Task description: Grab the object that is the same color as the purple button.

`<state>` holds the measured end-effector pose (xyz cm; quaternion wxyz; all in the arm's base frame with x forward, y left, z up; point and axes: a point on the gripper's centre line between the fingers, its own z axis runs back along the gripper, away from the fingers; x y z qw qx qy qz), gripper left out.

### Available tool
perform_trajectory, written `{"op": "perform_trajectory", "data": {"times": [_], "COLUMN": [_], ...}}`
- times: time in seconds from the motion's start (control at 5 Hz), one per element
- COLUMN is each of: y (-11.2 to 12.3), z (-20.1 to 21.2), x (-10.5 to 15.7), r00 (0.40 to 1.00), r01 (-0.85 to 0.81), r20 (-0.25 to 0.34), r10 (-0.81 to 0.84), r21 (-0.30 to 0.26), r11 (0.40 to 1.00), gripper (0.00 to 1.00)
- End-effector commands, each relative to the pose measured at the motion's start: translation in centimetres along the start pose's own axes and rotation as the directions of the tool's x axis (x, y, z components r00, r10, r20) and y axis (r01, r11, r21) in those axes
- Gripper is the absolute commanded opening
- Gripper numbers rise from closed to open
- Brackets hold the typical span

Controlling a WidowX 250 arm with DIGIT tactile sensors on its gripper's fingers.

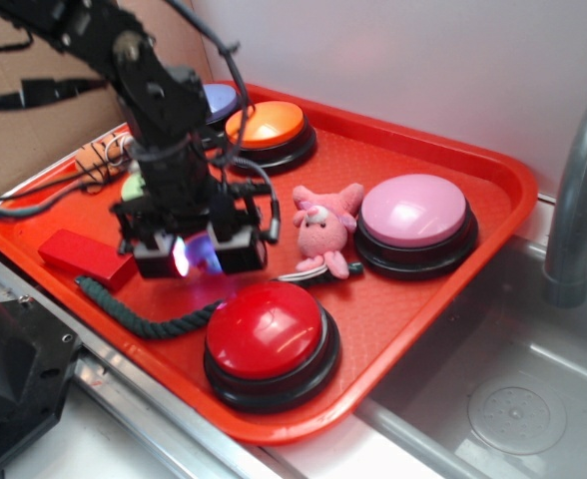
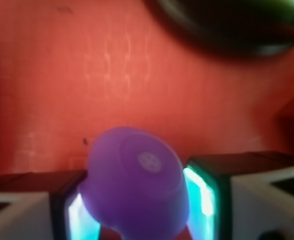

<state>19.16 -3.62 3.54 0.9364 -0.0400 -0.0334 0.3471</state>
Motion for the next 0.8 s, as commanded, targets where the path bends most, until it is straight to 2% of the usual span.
{"op": "perform_trajectory", "data": {"times": [0.0, 0.2, 0.4, 0.6], "y": [-1.4, -1.6, -1.8, -1.6], "z": [8.9, 11.7, 13.0, 13.4], "x": [2.6, 3.1, 3.6, 4.4], "r00": [0.938, 0.879, 0.858, 0.869], "r01": [0.347, 0.474, 0.513, 0.493], "r20": [-0.02, -0.081, -0.051, -0.029], "r10": [-0.347, -0.469, -0.51, -0.495], "r21": [0.061, 0.065, 0.097, 0.142], "r11": [0.936, 0.878, 0.853, 0.858], "gripper": [0.0, 0.0, 0.0, 0.0]}}
